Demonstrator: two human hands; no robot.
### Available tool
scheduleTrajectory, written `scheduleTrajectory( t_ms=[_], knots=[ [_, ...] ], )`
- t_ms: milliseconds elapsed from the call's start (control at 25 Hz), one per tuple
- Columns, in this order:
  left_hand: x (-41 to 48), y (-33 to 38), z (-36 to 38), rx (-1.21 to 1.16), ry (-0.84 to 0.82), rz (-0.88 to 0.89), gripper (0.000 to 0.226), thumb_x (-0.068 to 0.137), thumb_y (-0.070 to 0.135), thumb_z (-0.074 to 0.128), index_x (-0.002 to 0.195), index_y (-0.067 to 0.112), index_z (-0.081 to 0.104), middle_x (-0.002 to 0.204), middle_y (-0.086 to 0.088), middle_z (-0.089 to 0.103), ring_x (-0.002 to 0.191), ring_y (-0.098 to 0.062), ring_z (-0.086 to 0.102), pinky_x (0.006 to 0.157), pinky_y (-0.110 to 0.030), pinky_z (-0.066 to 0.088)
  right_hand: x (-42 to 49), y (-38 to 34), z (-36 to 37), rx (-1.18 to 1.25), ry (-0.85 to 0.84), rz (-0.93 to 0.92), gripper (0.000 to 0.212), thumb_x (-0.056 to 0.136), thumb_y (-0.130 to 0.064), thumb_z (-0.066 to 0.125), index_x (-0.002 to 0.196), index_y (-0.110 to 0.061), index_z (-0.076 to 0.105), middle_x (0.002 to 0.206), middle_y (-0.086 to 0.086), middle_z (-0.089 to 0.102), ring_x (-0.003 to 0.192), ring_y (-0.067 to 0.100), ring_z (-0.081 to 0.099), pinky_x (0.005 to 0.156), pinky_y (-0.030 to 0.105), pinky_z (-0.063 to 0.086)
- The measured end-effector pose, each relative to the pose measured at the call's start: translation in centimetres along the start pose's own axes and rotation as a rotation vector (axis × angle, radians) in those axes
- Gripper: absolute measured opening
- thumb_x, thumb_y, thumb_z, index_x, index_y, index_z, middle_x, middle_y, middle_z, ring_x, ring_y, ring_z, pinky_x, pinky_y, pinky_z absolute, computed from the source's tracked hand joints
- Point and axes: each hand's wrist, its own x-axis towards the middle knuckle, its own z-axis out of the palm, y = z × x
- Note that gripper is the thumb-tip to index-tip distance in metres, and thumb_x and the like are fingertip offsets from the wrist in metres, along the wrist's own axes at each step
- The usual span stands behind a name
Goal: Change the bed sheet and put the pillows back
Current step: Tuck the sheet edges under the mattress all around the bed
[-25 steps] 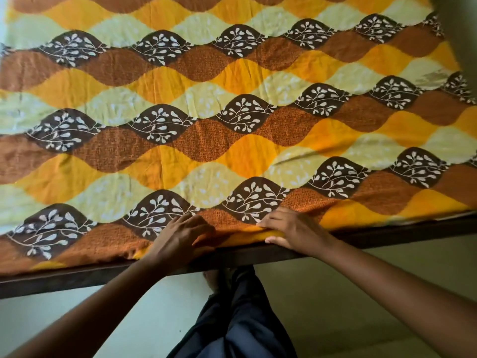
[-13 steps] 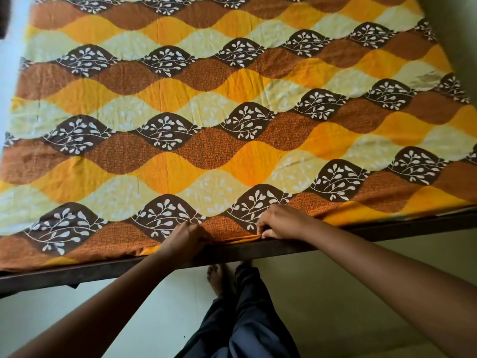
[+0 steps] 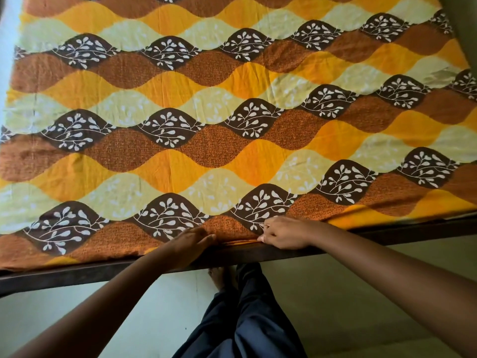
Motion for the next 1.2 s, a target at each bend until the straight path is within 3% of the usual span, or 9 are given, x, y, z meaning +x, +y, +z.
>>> scheduleTrajectory(
  t_ms=[280, 440, 560, 640, 720, 800, 920, 1040, 1200],
  knots=[
    [-3.5, -3.9, -0.2, 0.207, 0.158, 0.008, 0.116, 0.059, 0.089, -0.015, 0.102, 0.015, 0.063, 0.1, -0.001, 0.058, 0.095, -0.013, 0.051, 0.088, -0.029, 0.044, -0.4, -0.5, 1.7, 0.117, 0.065, -0.07, 0.045, 0.1, -0.038, 0.031, 0.118, -0.008, 0.058, 0.117, 0.007, 0.059, 0.102, 0.021, 0.057, 0.091, 0.04, 0.046],
    [-3.3, -2.8, -1.2, 0.151, -0.114, -0.073, 0.113, 0.069, 0.084, 0.001, 0.147, 0.003, 0.005, 0.139, -0.017, 0.042, 0.126, -0.023, 0.042, 0.101, -0.016, 0.03, 0.7, -1.5, 1.6, 0.171, -0.016, 0.025, 0.053, 0.099, -0.046, 0.025, 0.095, -0.002, 0.054, 0.109, 0.013, 0.056, 0.098, 0.023, 0.055, 0.09, 0.038, 0.042],
    [-3.4, -2.5, -1.9, -0.17, -0.167, -0.172, 0.137, 0.038, 0.1, 0.006, 0.149, 0.019, 0.014, 0.154, -0.006, 0.022, 0.138, -0.022, 0.024, 0.116, -0.035, 0.02, 1.8, -2.7, 1.3, 0.063, -0.11, 0.111, 0.057, 0.098, -0.052, 0.017, 0.125, -0.009, 0.043, 0.139, 0.014, 0.036, 0.127, 0.027, 0.035, 0.103, 0.044, 0.029],
    [-3.1, -2.0, -1.3, -0.1, -0.211, -0.192, 0.133, 0.041, 0.1, 0.002, 0.148, 0.023, 0.011, 0.155, -0.005, 0.016, 0.142, -0.024, 0.016, 0.115, -0.038, 0.015, 2.1, -3.7, 1.7, -0.04, -0.132, 0.118, 0.058, 0.099, -0.047, 0.01, 0.142, -0.014, 0.033, 0.151, 0.011, 0.02, 0.139, 0.033, 0.015, 0.111, 0.052, 0.016],
    [-2.6, -1.5, -0.4, 0.005, -0.2, -0.228, 0.09, 0.077, 0.079, 0.005, 0.149, 0.024, 0.009, 0.154, -0.009, 0.017, 0.142, -0.027, 0.012, 0.114, -0.041, 0.014, 2.0, -4.2, 1.9, -0.027, -0.086, 0.136, 0.058, 0.1, -0.044, 0.01, 0.14, -0.013, 0.039, 0.153, 0.011, 0.019, 0.141, 0.032, 0.013, 0.113, 0.051, 0.012],
    [-2.2, -1.8, -0.3, 0.01, -0.076, -0.193, 0.064, 0.092, 0.058, 0.016, 0.142, 0.021, 0.03, 0.144, -0.011, 0.035, 0.135, -0.026, 0.029, 0.11, -0.037, 0.025, 1.3, -3.9, 1.8, 0.111, -0.01, 0.112, 0.056, 0.1, -0.046, 0.019, 0.129, -0.012, 0.052, 0.15, 0.01, 0.031, 0.139, 0.029, 0.024, 0.114, 0.047, 0.021],
    [-2.4, -3.4, 0.8, 0.215, 0.078, -0.106, 0.084, 0.076, 0.08, 0.014, 0.115, 0.022, 0.06, 0.12, 0.002, 0.053, 0.113, -0.017, 0.048, 0.093, -0.031, 0.039, 0.2, -2.9, 2.0, 0.258, 0.225, 0.02, 0.037, 0.098, -0.037, 0.04, 0.115, -0.015, 0.064, 0.12, 0.002, 0.059, 0.102, 0.018, 0.057, 0.087, 0.03, 0.046],
    [-3.1, -4.1, 2.3, 0.422, 0.357, -0.015, 0.098, 0.067, 0.084, -0.007, 0.109, 0.035, 0.065, 0.118, 0.011, 0.054, 0.114, -0.014, 0.041, 0.092, -0.036, 0.029, 0.2, -4.0, 2.6, 0.333, 0.495, -0.021, 0.027, 0.096, -0.028, 0.047, 0.115, -0.018, 0.063, 0.104, -0.005, 0.052, 0.09, 0.012, 0.053, 0.075, 0.026, 0.047],
    [-3.0, -3.7, 0.3, 0.282, 0.355, 0.044, 0.077, 0.077, 0.08, 0.01, 0.102, 0.025, 0.059, 0.072, 0.003, 0.062, 0.06, -0.006, 0.055, 0.055, -0.019, 0.043, 2.6, -5.3, 3.0, 0.392, 0.349, -0.076, 0.035, 0.098, -0.031, 0.042, 0.115, -0.008, 0.062, 0.11, 0.006, 0.063, 0.095, 0.018, 0.058, 0.079, 0.031, 0.046]
  ],
)
